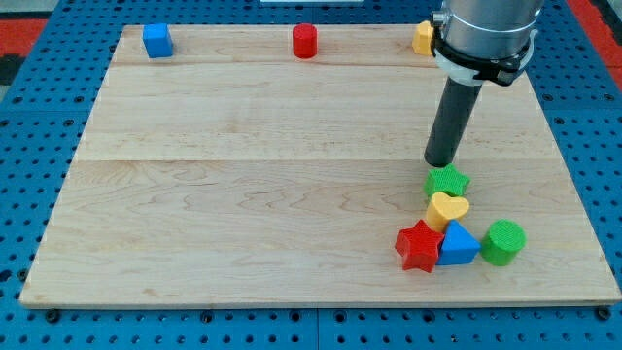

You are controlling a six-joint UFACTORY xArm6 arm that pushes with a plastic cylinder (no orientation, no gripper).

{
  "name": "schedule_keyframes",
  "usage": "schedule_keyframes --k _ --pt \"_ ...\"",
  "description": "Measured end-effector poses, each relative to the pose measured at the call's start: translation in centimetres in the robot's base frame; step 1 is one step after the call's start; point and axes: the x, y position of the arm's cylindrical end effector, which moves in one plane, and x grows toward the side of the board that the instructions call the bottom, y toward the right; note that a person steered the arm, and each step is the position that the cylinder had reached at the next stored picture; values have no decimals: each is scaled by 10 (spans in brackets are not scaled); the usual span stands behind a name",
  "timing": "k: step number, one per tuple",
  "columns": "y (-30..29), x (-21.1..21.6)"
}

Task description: Slide the hexagon into the red star

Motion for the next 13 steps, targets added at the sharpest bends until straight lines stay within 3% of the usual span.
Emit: schedule_keyframes --k 1,2,3,4,5,6,7,8,9,10,11,12,13 --pt "46 -89" --pt "129 -189" --pt "113 -249" --pt "3 -225" --pt "-35 -202" --pt "-8 -254" --pt "-73 -250" --pt "-102 -206" --pt "-94 -189" --pt "-52 -135" --pt "-33 -146" --pt "-73 -181" --pt "-106 -153"
